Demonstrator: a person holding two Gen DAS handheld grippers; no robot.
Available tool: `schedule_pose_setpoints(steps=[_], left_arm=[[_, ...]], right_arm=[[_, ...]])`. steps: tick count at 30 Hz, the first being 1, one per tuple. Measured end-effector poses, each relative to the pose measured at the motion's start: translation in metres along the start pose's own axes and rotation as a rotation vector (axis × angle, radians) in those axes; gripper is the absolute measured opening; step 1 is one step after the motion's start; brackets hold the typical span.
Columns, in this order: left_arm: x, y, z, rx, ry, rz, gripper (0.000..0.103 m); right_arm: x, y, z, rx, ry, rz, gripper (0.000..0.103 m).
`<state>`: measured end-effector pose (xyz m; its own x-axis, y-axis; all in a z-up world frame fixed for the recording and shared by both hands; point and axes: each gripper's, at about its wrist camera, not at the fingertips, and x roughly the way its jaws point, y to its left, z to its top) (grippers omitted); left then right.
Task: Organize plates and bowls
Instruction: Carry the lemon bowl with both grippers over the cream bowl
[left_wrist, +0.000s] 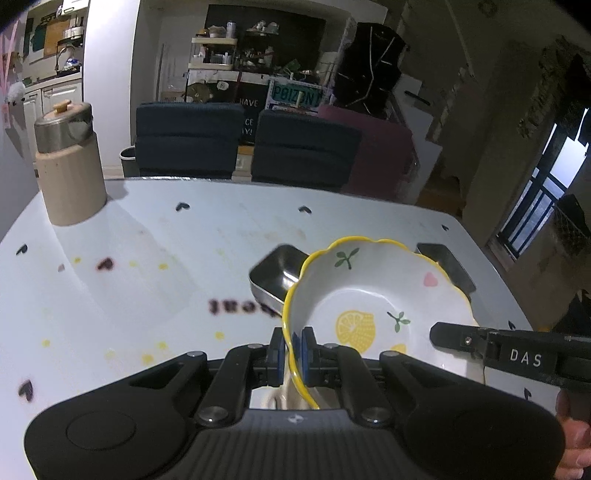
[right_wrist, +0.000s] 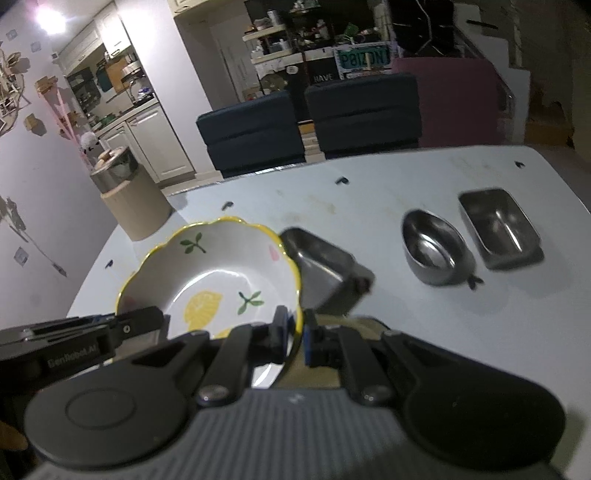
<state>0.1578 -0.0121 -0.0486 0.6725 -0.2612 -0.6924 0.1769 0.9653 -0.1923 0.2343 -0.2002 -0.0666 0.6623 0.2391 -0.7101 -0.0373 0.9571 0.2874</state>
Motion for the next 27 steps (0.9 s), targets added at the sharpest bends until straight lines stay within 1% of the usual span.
schedule_pose_setpoints(steps=[5,10,14,20,27], left_arm=[[0.003,-0.011,-0.014,0.003,-0.008,0.0,0.009],[0.011,-0.018,-0.023,0.003,-0.002,-0.022,0.009],[0.024,-0.02,-0.029,0.005,0.033,-0.031,0.009],[0.045,-0.016,-0.035,-0.006,0.085,-0.046,0.009],[0.059,-0.014,-0.038,-0.012,0.113,-0.053,0.009]], right_arm=[[-0.008,-0.017,-0.026,0.034,-0.003,-0.002,0.009],[-0.012,-0.031,-0.039,0.063,-0.006,-0.005,0.009],[-0.01,-0.034,-0.038,0.074,0.01,-0.024,0.009],[0.002,-0.043,-0.045,0.084,0.062,-0.046,0.009],[0.01,-0.043,-0.044,0.08,0.093,-0.075,0.009]])
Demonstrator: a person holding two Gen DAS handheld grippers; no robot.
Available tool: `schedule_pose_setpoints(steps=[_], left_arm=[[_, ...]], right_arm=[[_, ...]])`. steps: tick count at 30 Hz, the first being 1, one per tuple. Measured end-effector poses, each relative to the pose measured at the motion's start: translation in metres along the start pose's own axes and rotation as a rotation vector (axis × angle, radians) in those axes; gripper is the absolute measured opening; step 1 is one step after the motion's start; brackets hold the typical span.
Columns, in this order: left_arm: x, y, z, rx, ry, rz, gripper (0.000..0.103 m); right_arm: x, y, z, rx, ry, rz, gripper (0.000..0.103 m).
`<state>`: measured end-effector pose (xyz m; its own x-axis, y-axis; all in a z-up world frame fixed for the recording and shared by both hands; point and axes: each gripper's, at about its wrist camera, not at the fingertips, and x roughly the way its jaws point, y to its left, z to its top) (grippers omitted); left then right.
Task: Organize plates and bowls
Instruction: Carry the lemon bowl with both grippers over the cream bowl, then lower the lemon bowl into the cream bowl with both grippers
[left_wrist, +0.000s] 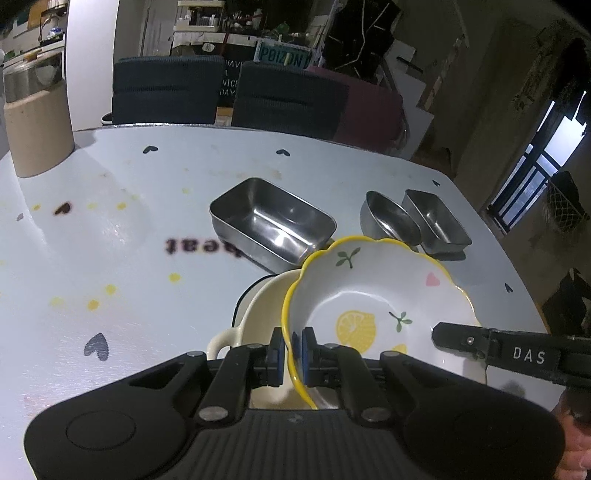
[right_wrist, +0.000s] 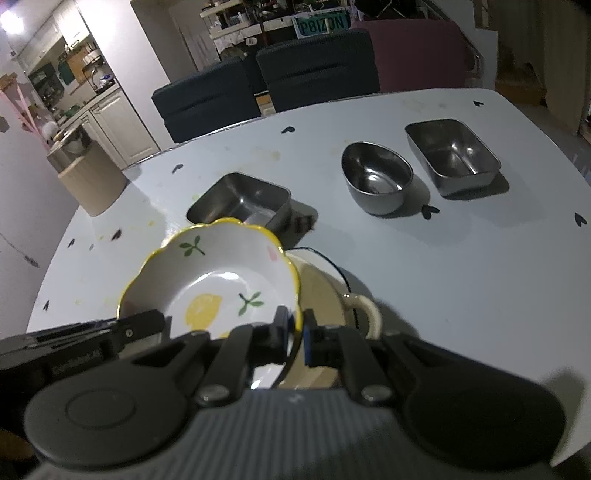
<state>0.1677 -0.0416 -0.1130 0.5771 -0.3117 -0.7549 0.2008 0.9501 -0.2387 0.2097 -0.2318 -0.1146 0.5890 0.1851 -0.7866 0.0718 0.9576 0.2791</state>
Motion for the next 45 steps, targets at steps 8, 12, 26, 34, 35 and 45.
schedule_pose_setpoints(steps=[8,12,26,34,35,45], left_arm=[[0.018,0.002,0.0,0.002,0.038,0.007,0.01],[0.022,0.004,-0.001,-0.004,0.048,0.012,0.01],[0.035,0.01,-0.006,-0.016,0.086,0.006,0.011],[0.044,0.009,-0.006,-0.006,0.109,0.0,0.012],[0.045,0.009,-0.006,-0.001,0.11,0.001,0.012],[0.048,0.014,-0.005,0.007,0.13,0.019,0.011]], right_arm=[[0.013,-0.005,0.002,0.023,0.051,-0.022,0.009],[0.018,-0.004,0.002,0.02,0.067,-0.031,0.009],[0.029,0.0,0.004,0.009,0.109,-0.051,0.009],[0.033,-0.001,0.005,0.0,0.117,-0.081,0.009],[0.034,-0.001,0.005,-0.001,0.119,-0.083,0.009],[0.047,-0.002,0.008,0.016,0.156,-0.062,0.009]])
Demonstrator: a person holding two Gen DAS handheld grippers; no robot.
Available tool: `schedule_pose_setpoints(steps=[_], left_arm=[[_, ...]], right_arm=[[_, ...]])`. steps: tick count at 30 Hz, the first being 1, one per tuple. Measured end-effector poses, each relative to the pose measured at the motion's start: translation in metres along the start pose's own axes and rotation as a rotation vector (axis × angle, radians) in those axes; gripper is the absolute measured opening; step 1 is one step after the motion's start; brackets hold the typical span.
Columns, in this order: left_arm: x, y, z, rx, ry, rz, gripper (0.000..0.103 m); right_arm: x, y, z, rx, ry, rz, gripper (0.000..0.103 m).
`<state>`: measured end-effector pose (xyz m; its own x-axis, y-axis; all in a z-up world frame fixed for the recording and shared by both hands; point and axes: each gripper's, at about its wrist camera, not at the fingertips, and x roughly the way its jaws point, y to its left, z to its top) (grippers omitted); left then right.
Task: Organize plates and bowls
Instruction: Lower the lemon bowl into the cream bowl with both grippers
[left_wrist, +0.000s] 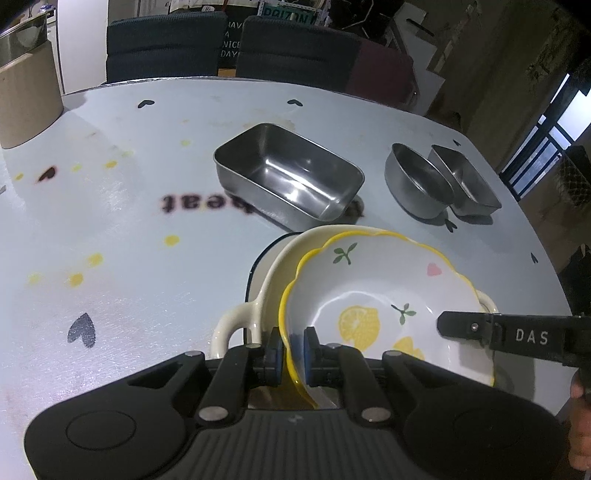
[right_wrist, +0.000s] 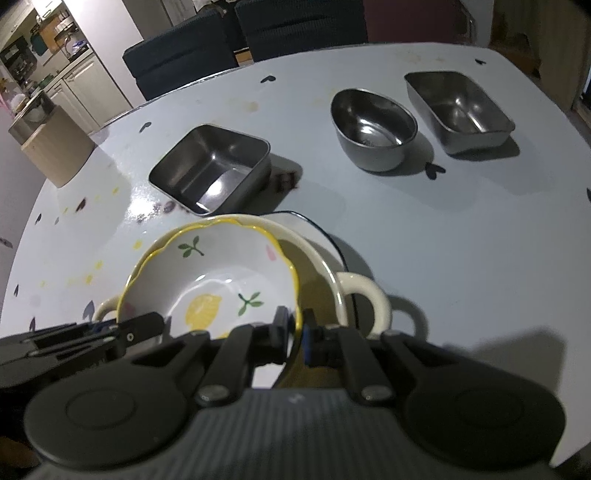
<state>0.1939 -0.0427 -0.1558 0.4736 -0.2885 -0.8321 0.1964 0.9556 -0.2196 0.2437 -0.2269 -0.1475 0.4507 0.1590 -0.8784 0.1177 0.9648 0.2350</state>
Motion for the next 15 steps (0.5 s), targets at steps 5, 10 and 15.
schedule_pose_setpoints(steps=[5,10,15], left_arm=[[0.001,0.0,0.001,0.002,0.003,-0.001,0.011],[0.002,-0.001,0.001,0.01,0.013,-0.012,0.011],[0.0,0.0,0.001,0.014,0.013,-0.008,0.011]], right_arm=[[0.005,-0.001,0.002,0.01,0.006,-0.002,0.009],[0.01,-0.006,0.002,0.04,0.029,-0.012,0.009],[0.012,-0.008,0.002,0.059,0.035,-0.007,0.009]])
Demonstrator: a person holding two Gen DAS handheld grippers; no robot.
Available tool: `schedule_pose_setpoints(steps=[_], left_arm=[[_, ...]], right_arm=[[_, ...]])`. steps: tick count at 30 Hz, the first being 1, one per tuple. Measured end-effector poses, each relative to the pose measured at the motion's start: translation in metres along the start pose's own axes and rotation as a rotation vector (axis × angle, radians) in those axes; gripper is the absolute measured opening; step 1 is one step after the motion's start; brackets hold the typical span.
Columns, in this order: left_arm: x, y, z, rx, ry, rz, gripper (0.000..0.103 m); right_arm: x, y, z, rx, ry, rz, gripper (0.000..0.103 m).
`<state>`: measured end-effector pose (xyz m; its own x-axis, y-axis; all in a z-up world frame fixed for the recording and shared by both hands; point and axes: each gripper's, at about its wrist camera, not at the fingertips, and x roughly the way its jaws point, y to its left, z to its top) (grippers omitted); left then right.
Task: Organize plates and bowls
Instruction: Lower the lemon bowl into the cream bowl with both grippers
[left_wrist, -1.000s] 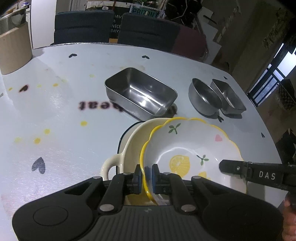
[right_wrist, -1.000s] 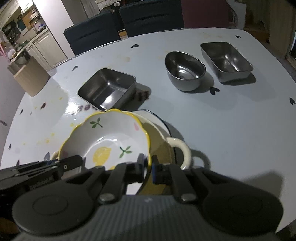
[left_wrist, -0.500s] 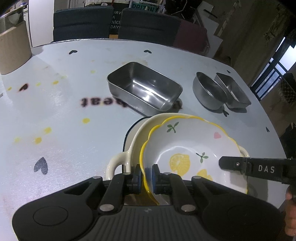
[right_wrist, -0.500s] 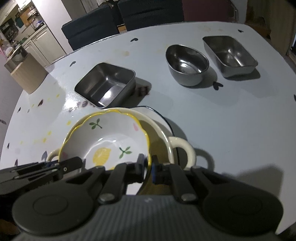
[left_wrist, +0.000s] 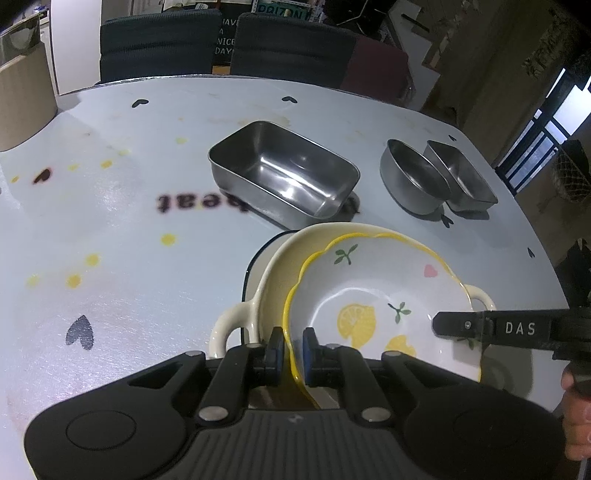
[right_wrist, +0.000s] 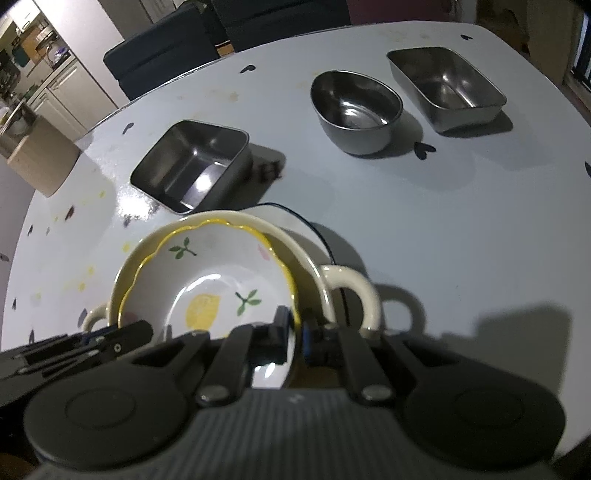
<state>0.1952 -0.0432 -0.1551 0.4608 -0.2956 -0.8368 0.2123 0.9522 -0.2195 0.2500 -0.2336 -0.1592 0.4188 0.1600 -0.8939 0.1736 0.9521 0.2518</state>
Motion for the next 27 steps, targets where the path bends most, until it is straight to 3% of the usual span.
schedule_pose_setpoints(steps=[27], left_arm=[[-0.004,-0.001,-0.001,0.018,-0.004,0.022,0.007]], right_arm=[[-0.009,-0.001,-0.003,-0.03,-0.014,0.003,0.007]])
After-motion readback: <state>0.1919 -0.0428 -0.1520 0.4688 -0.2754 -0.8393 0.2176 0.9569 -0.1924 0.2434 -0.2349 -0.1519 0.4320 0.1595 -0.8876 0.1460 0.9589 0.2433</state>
